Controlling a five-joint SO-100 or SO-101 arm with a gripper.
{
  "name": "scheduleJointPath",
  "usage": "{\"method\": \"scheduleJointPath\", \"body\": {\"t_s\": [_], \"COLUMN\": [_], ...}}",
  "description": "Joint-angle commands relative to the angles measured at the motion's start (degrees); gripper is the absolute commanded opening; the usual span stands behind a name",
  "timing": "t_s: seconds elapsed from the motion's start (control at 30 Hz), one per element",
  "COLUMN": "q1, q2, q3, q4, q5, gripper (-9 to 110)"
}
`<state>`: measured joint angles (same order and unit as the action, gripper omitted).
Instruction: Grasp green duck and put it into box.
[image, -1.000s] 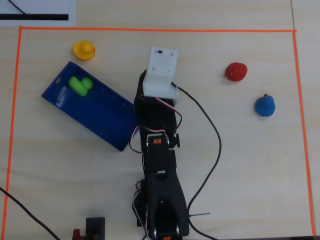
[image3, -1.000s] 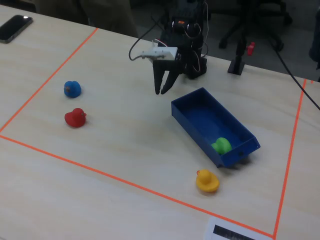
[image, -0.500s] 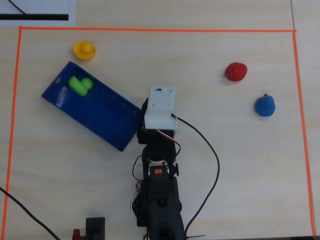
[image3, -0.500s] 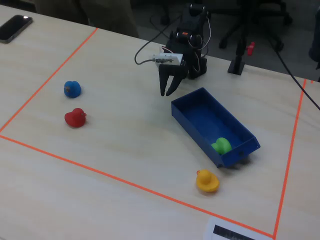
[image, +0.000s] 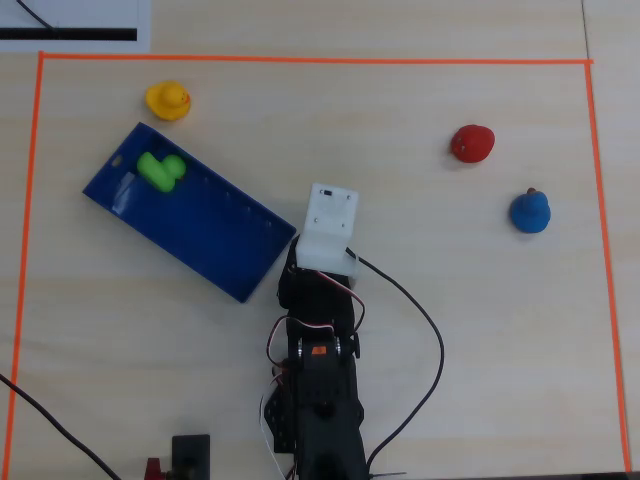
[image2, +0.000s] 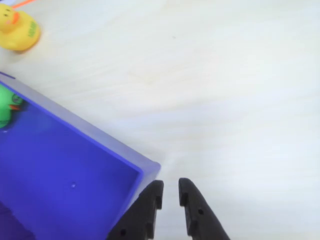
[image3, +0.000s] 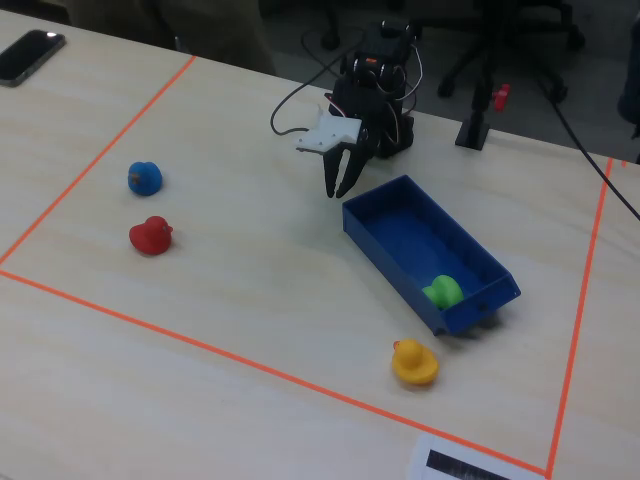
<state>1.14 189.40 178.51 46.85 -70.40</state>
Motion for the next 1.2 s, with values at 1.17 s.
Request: {"method": "scheduleJointPath", "body": {"t_s": [1.17], "q1": [-1.8], "q2": [0.4], "q3": [-0.3], "q4": [28.5], "q5": [-5.0], "gripper": [7]}}
